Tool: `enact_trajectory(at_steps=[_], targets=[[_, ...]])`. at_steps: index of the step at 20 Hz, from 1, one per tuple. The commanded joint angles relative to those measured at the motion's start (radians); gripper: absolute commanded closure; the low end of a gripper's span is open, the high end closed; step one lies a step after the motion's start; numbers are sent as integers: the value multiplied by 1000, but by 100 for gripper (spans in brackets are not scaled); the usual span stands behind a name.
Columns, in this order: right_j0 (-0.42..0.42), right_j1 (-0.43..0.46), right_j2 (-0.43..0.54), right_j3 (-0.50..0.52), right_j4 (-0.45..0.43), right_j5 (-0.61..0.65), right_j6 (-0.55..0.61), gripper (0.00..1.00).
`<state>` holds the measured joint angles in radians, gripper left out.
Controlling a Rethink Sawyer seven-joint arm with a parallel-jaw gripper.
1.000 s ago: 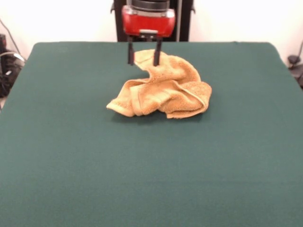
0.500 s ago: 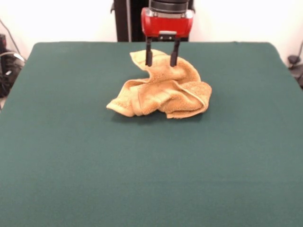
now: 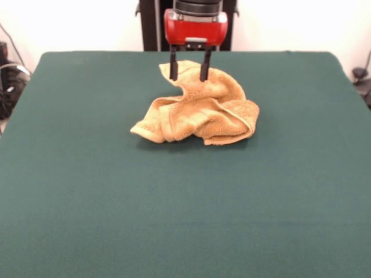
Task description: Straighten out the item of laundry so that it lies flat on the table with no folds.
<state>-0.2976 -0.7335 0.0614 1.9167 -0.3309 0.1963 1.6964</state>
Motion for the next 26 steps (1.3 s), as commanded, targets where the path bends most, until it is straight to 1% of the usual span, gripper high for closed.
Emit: enact_trajectory(at_steps=[1,8,17,26], targets=[[22,44,31,47,45,15,169,0],[24,88,16,22,33,-8,169,0],[16,118,10,8,22,-26,163,0],[26,155,-10,-9,10,-57,164,0]])
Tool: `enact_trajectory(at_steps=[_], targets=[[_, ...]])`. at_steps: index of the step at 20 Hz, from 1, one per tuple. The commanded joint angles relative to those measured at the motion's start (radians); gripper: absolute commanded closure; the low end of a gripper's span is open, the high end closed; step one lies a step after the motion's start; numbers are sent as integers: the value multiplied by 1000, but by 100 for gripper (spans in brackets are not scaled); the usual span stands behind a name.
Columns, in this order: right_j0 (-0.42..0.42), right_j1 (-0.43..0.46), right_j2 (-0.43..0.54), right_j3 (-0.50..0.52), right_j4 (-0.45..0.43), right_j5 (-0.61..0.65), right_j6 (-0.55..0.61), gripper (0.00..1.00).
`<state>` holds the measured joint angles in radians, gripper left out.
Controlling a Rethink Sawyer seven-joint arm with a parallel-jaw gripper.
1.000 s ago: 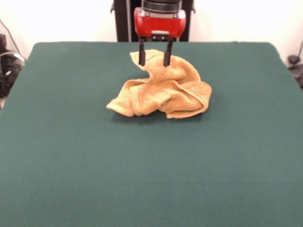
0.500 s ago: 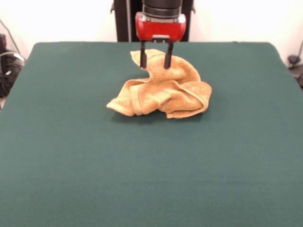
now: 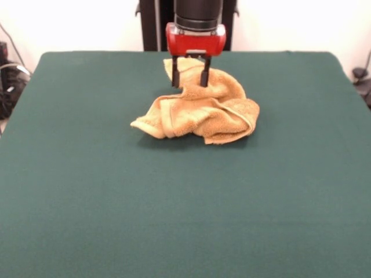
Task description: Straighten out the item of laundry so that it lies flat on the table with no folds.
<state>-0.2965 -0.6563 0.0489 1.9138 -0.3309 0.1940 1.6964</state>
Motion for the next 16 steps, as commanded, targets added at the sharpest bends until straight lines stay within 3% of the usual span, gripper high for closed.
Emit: enact_trajectory(at_steps=[1,16], targets=[[25,80,2,-6,11,-55,164,0],[38,90,-26,-4,6,-77,155,0]])
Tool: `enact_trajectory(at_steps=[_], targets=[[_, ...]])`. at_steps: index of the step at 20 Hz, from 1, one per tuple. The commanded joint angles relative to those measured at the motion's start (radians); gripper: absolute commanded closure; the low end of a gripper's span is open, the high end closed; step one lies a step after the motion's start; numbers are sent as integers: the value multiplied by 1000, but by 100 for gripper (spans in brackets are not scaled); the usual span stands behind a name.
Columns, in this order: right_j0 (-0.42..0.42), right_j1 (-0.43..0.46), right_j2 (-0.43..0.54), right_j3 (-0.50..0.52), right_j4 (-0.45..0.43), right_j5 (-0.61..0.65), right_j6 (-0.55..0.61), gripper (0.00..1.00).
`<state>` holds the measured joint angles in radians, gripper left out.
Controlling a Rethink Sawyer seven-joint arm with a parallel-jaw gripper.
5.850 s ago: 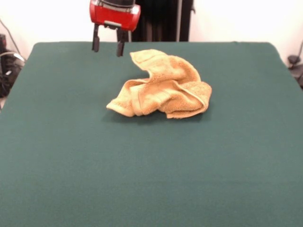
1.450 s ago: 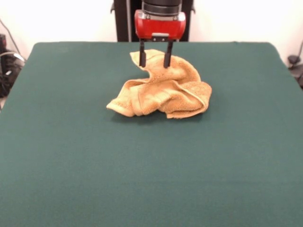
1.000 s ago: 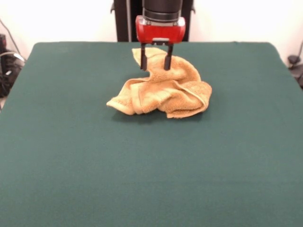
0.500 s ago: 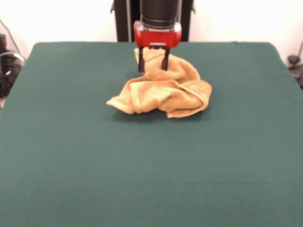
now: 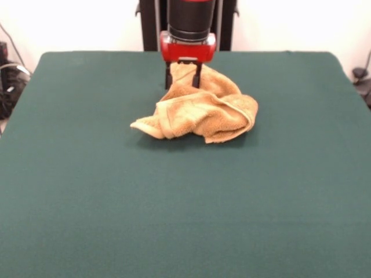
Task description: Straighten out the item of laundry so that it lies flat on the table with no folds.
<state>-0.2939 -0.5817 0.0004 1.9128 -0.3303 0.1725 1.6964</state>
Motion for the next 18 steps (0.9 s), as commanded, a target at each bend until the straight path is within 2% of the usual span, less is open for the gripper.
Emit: enact_trajectory(at_steps=[1,7,9,10,18], targets=[[36,14,21,-3,5,-54,152,0],[44,12,7,-8,1,-43,144,0],[78,17,-29,-28,9,5,148,0],[59,13,-12,-14,9,-2,143,0],[57,14,-15,-20,16,17,132,0]])
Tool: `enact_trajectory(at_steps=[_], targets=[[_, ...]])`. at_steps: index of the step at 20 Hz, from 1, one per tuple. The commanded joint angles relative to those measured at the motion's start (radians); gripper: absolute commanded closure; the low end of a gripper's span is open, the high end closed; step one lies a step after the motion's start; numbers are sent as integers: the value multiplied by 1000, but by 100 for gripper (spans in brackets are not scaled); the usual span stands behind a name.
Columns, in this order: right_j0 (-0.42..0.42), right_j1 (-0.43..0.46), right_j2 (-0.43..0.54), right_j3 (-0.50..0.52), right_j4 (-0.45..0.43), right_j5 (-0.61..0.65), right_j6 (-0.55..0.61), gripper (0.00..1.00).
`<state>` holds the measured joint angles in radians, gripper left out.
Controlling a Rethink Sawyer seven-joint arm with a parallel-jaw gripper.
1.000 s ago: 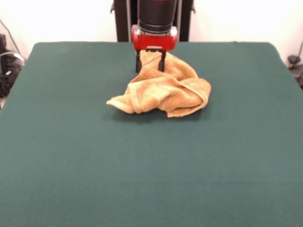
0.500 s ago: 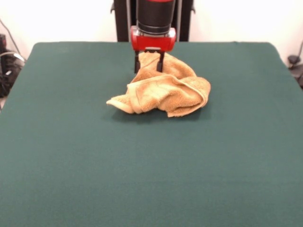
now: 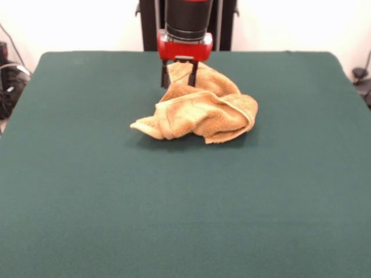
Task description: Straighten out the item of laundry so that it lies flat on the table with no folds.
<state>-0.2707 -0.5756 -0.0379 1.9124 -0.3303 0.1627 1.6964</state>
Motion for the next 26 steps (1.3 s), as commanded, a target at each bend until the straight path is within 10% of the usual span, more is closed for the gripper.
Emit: enact_trajectory(at_steps=[1,26], targets=[[34,9,24,-20,17,27,132,0],[62,14,-8,-28,9,14,129,0]])
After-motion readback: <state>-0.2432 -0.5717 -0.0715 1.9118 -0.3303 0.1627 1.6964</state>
